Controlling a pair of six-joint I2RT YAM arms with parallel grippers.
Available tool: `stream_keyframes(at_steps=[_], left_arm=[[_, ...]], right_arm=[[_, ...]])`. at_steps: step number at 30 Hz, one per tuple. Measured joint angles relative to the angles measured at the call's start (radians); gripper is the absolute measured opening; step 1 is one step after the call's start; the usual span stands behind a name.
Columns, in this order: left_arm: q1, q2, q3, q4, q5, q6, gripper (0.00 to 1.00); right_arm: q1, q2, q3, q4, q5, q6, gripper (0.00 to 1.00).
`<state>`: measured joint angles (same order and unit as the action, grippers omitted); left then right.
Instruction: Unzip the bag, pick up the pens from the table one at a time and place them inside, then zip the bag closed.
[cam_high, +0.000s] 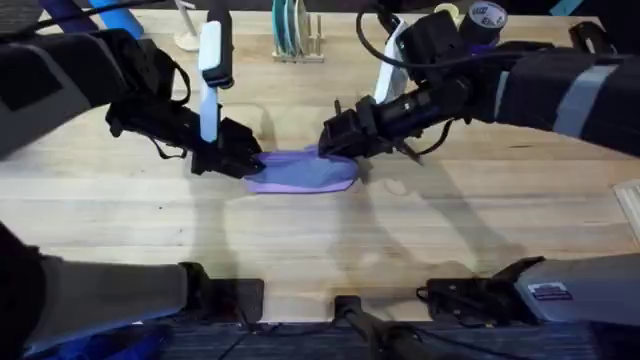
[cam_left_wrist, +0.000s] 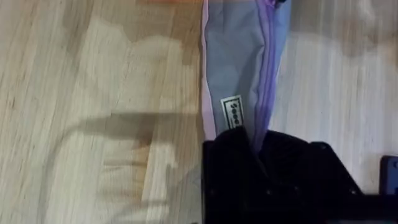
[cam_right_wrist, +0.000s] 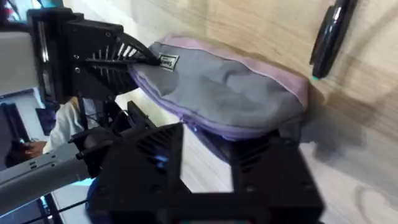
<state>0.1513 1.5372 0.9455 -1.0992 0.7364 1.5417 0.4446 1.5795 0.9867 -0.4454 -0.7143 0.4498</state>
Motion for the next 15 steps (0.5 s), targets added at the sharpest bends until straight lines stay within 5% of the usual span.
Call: stream_keyframes(at_steps=[5,15], left_arm=[[0.000,0.000,0.000,0.000,0.000,0.000,0.043],[0.000,0.000,0.000,0.000,0.000,0.000,0.042]], right_arm=[[0.000,0.000,0.000,0.002,-0.003,0.006,0.052],[0.000,-0.005,0.000,0.002,-0.004,-0.013,0.034]])
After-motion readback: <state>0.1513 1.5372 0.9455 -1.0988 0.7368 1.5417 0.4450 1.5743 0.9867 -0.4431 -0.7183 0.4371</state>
